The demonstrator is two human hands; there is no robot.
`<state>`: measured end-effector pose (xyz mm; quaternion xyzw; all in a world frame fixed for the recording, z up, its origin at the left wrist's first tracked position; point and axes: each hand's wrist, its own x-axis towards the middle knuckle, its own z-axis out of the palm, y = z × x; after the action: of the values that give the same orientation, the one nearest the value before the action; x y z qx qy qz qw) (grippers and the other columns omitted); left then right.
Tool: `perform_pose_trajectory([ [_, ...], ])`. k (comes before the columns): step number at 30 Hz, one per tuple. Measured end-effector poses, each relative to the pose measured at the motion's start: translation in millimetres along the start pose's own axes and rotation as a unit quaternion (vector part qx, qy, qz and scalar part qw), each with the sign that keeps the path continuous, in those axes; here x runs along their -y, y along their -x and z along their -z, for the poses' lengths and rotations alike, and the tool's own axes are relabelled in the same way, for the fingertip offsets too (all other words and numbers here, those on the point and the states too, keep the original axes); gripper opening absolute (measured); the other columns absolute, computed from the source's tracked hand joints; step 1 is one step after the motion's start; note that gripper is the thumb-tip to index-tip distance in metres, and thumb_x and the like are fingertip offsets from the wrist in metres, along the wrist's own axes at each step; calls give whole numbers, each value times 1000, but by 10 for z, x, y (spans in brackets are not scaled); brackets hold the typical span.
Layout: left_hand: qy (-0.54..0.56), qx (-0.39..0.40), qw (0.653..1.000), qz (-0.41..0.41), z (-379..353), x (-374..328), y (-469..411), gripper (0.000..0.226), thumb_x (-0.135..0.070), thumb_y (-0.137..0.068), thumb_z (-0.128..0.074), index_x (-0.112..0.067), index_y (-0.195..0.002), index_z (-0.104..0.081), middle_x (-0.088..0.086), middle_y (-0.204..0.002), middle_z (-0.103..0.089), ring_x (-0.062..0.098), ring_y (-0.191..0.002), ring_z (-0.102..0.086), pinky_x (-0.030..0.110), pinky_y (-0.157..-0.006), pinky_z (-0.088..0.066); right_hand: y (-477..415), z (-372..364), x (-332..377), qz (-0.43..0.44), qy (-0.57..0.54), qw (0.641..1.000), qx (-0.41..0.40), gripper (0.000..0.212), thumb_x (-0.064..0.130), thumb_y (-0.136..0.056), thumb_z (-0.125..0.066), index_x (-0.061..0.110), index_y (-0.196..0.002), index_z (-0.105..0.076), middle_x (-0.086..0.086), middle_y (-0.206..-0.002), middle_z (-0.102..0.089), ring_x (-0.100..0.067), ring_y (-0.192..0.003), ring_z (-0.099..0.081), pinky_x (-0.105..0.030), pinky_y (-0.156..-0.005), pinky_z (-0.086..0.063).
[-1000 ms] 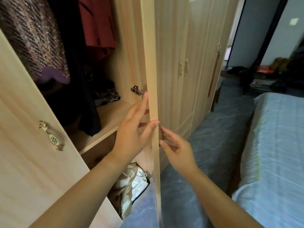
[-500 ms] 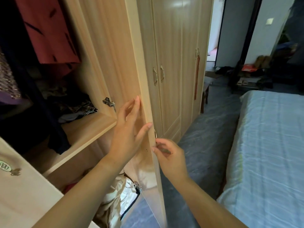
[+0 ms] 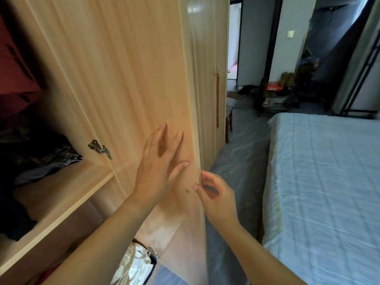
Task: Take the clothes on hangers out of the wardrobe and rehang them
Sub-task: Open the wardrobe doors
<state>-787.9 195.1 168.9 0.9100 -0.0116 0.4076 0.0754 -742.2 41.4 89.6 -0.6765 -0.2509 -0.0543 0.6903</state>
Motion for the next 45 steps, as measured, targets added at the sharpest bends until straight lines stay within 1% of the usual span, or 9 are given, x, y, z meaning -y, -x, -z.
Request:
perform_pose_trajectory([
  [5,-55,11,995,-82,-289,308,-251,64,-42,-88,-56,-32,-145,-29,6,-155,-15,31,-140,-24,55,-106,-33,-308,32,-159,24,93,995,-34,41,17,-82,-68,23,-122,-59,8,-111,-64,-4,-100,-61,-30,-87,-52],
  [8,-87,-13,991,-102,-427,427,-345,65,-41,-86,-59,-32,-144,-30,5,-154,-19,28,-138,-27,54,-103,-36,-427,8,-218,32,116,991,-58,43,16,-83,-66,25,-124,-57,9,-110,-63,-6,-100,-62,-36,-87,-53],
  [17,-132,-78,978,-141,-674,592,-438,54,-49,-91,-45,-33,-141,-32,4,-150,-24,23,-135,-26,54,-103,-26,-546,-6,-285,79,148,982,-91,46,14,-80,-66,28,-122,-55,13,-105,-62,-1,-84,-65,-30,-77,-56],
  [25,-119,-17,986,-118,-500,514,-340,57,-50,-92,-40,-32,-145,-27,5,-155,-16,25,-141,-18,52,-108,-21,-516,122,-286,94,194,976,-27,45,25,-82,-65,25,-126,-54,12,-111,-62,-2,-100,-59,-25,-88,-50],
  [29,-113,52,991,-58,-345,321,-174,58,-53,-92,-35,-32,-146,-28,7,-157,-13,27,-143,-17,49,-109,-24,-470,256,-257,106,249,961,57,49,41,-87,-50,19,-131,-49,5,-129,-54,-5,-120,-48,-20,-102,-37],
  [34,-149,189,966,91,-214,-8,325,64,-64,-88,-24,-41,-148,-17,2,-157,-17,25,-140,-26,57,-105,-30,-229,496,-225,106,289,936,171,53,44,-90,-37,14,-132,-46,-1,-131,-51,-13,-121,-45,-15,-102,-28],
  [38,-168,282,923,202,-114,-295,944,70,-72,-86,-10,-40,-145,-27,3,-152,-33,28,-137,-34,60,-103,-30,30,630,-238,100,332,889,298,67,54,-87,-19,13,-134,-44,-5,-133,-50,-20,-122,-45,-31,-104,-35],
  [42,-184,308,882,305,71,-560,1516,75,-75,-82,-5,-39,-144,-31,2,-152,-33,25,-138,-32,57,-108,-26,238,548,-289,122,342,848,385,75,59,-84,-11,15,-137,-41,-5,-139,-46,-22,-125,-42,-34,-105,-33],
  [45,-183,291,857,385,293,-709,1857,71,-70,-82,-14,-38,-140,-38,2,-148,-38,25,-136,-35,53,-107,-30,360,349,-260,151,319,830,432,75,60,-85,-16,12,-136,-44,-8,-139,-46,-24,-127,-42,-32,-104,-32],
])
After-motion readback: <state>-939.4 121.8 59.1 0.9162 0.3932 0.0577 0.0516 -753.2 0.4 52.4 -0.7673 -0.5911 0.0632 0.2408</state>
